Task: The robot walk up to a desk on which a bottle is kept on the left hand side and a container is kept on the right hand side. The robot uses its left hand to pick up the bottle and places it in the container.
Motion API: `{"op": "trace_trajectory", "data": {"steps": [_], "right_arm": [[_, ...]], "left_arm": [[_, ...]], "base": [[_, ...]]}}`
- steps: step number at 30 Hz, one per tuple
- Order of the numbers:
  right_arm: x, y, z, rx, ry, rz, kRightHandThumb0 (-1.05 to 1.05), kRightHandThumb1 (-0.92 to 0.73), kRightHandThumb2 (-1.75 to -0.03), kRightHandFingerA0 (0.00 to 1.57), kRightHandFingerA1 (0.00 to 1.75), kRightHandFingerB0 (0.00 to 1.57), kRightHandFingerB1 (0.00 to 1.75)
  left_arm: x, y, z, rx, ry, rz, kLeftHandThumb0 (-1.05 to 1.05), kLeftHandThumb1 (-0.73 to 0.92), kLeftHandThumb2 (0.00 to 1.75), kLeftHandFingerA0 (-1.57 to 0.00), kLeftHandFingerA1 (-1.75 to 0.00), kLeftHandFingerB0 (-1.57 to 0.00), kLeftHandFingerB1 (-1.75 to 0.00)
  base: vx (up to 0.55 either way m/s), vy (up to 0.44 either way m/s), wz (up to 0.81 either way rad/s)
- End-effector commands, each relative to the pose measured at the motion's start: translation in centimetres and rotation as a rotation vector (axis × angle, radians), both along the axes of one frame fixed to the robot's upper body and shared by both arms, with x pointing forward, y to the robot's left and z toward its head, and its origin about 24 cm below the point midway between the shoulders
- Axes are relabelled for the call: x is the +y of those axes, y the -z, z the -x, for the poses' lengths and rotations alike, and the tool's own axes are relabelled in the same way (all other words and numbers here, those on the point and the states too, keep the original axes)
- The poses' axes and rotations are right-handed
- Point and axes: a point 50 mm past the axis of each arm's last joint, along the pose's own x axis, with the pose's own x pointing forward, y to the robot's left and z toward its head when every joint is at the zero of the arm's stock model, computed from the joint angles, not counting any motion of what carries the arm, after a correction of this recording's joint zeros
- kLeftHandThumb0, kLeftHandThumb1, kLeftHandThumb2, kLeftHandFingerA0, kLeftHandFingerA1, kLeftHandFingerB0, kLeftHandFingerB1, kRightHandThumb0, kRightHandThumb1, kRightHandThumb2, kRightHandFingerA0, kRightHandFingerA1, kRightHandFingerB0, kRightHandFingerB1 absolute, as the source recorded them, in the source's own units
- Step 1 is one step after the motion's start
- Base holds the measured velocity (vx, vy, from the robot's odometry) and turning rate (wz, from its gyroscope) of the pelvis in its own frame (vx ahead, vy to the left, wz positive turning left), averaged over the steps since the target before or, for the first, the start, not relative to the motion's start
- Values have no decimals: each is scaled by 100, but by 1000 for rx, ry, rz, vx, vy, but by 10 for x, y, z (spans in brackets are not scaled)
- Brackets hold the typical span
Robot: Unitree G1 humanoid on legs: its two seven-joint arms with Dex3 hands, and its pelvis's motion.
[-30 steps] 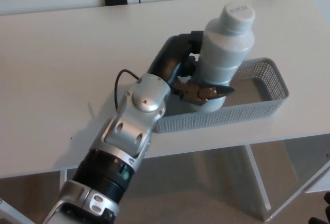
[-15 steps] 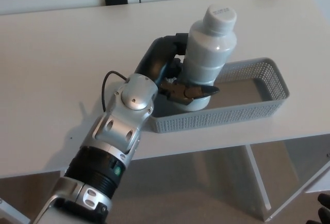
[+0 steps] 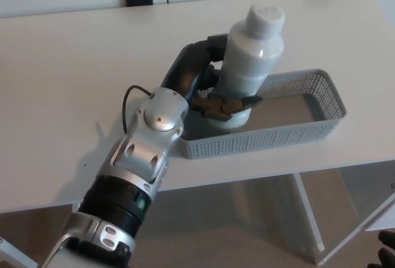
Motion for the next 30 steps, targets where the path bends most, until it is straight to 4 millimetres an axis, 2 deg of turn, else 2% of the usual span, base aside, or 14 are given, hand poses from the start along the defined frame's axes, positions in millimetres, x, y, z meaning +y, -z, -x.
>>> {"op": "trace_trajectory", "data": {"steps": [1,5,6,13,15,17,19,20,21,24,25,26,29,30], "right_arm": [[-7,-4,0,-10,-5,36,-72,-50,-56,76,59,67,50],[-7,-4,-1,-11,-10,40,-73,-51,-56,76,59,67,50],[-6,-4,-2,-11,-11,41,-71,-52,-57,77,58,69,50],[-5,-5,-6,-17,-18,38,-72,-50,-56,75,57,66,49],[-5,-6,-7,-21,-32,48,-71,-52,-57,75,58,68,50],[-5,-7,-8,-23,-38,51,-71,-52,-57,75,58,68,50],[-6,-8,-9,-25,-44,58,-72,-52,-57,75,57,69,50],[-6,-8,-10,-25,-45,58,-72,-52,-57,75,57,69,50],[-7,-9,-12,-26,-48,62,-72,-52,-57,77,58,70,50],[-10,-12,-17,-35,-52,65,-73,-49,-56,76,58,69,50],[-10,-13,-17,-36,-52,64,-73,-49,-56,76,58,69,50],[-11,-14,-18,-36,-59,70,-78,-45,-59,75,57,68,49],[-10,-13,-19,-30,-74,86,-79,-45,-59,77,56,68,48],[-9,-13,-18,-21,-75,83,-77,-44,-59,76,57,67,48]], "left_arm": [[9,1,-1,-19,56,-75,-92,59,59,0,0,0,0],[13,1,-2,-14,56,-76,-95,59,59,0,0,0,0],[16,1,-3,-12,58,-60,-88,56,58,0,0,0,0],[30,-7,-7,-21,60,-27,-81,53,57,0,0,0,0],[37,-18,-9,-52,55,-62,-96,61,59,0,0,0,0],[40,-23,-10,-70,55,-71,-96,61,59,0,0,0,0],[46,-50,-8,-155,87,-44,-89,61,59,0,0,0,0],[47,-53,-7,-164,92,-42,-89,61,59,0,0,0,0],[51,-80,-5,-233,119,9,-92,52,86,0,0,0,0],[61,-143,14,-442,196,56,-89,49,83,0,0,0,0],[63,-155,20,-486,224,71,-89,49,83,0,0,0,0],[69,-179,35,-569,255,100,-94,55,56,0,0,0,0],[82,-207,59,-659,268,143,-99,55,58,0,0,0,0],[98,-223,79,-717,257,172,-102,56,60,0,0,0,0]], "base": [[0,0,0],[0,0,0],[0,0,0],[0,0,0],[0,0,0],[0,0,0],[0,0,0],[0,0,0],[0,0,0],[0,0,0],[0,0,0],[0,0,0],[0,0,0],[0,0,0]]}}
